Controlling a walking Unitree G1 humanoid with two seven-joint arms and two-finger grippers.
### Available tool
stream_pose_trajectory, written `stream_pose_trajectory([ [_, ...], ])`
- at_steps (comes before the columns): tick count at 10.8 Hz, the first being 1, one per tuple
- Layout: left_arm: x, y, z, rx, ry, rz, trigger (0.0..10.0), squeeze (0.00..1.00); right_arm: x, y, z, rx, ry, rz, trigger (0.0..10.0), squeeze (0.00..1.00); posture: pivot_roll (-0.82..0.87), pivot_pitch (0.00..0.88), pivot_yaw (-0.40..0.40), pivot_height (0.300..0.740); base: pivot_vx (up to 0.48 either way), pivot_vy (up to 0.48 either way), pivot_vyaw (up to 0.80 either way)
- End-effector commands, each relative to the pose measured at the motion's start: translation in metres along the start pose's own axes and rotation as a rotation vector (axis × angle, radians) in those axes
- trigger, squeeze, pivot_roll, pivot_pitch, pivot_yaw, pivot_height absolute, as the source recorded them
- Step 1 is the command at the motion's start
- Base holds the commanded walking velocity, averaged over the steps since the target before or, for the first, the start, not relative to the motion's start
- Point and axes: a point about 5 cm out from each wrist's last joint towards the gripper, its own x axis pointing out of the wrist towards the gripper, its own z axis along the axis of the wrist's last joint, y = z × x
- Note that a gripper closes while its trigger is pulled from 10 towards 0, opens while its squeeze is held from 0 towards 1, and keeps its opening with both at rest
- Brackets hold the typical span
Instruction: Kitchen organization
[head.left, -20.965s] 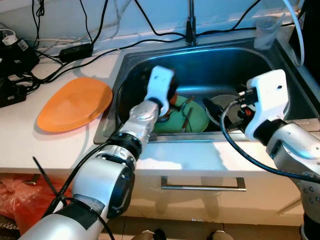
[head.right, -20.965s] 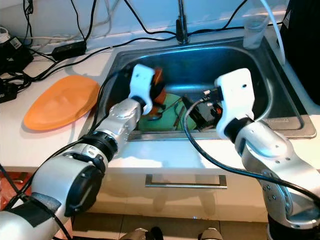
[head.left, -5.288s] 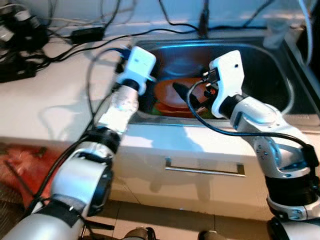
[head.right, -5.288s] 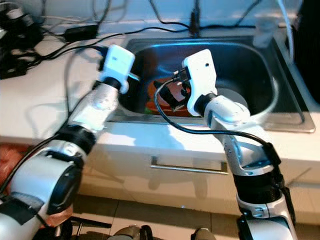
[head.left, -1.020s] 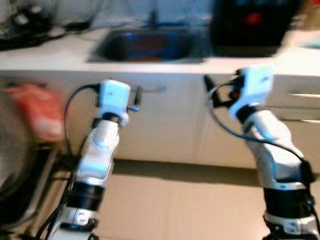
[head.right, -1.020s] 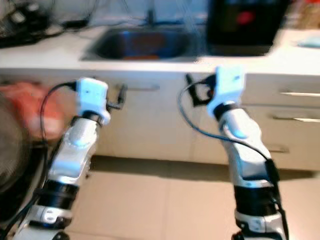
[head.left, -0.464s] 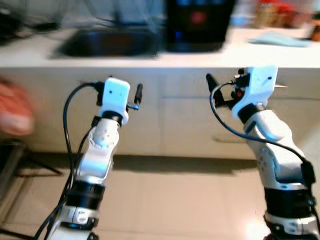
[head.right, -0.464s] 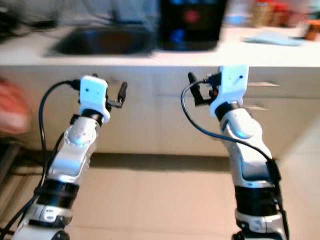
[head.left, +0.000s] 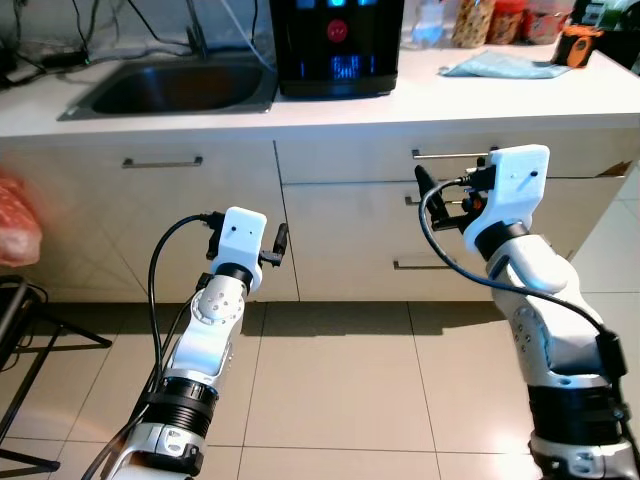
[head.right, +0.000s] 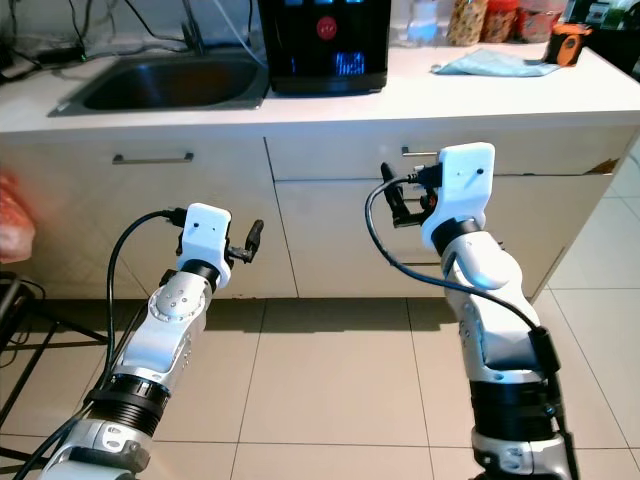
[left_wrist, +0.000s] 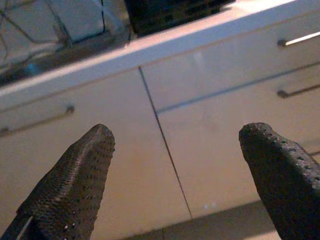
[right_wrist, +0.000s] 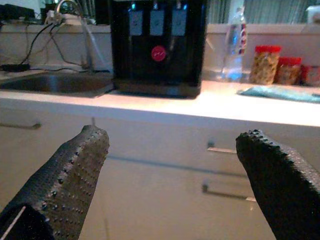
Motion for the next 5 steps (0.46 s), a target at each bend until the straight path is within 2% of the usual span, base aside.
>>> stream_pose_trajectory([
  [1, 0.000, 0.008, -0.005, -0.008, 0.018, 0.017, 10.0, 0.00, 0.001, 0.006, -0.006, -0.003, 0.016, 0.017, 10.0, 0.00, -0.03, 0.001, 0.089, 0.740, 0.000, 0.000, 0.00],
  [2, 0.000, 0.005, -0.014, -0.022, 0.052, 0.002, 10.0, 0.00, 0.000, 0.005, -0.015, 0.006, 0.043, 0.013, 10.0, 0.00, -0.03, 0.001, 0.092, 0.740, 0.000, 0.000, 0.00],
  [3, 0.000, 0.005, -0.024, -0.080, 0.107, 0.011, 10.0, 0.00, 0.000, 0.005, -0.024, 0.007, 0.064, 0.011, 10.0, 0.00, -0.03, 0.001, 0.092, 0.740, 0.000, 0.000, 0.00],
  [5, -0.009, 0.001, -0.061, -0.094, 0.258, -0.019, 10.0, 0.00, 0.000, 0.010, -0.061, 0.060, 0.166, 0.001, 10.0, 0.00, -0.02, 0.000, 0.093, 0.740, 0.000, 0.000, 0.00],
])
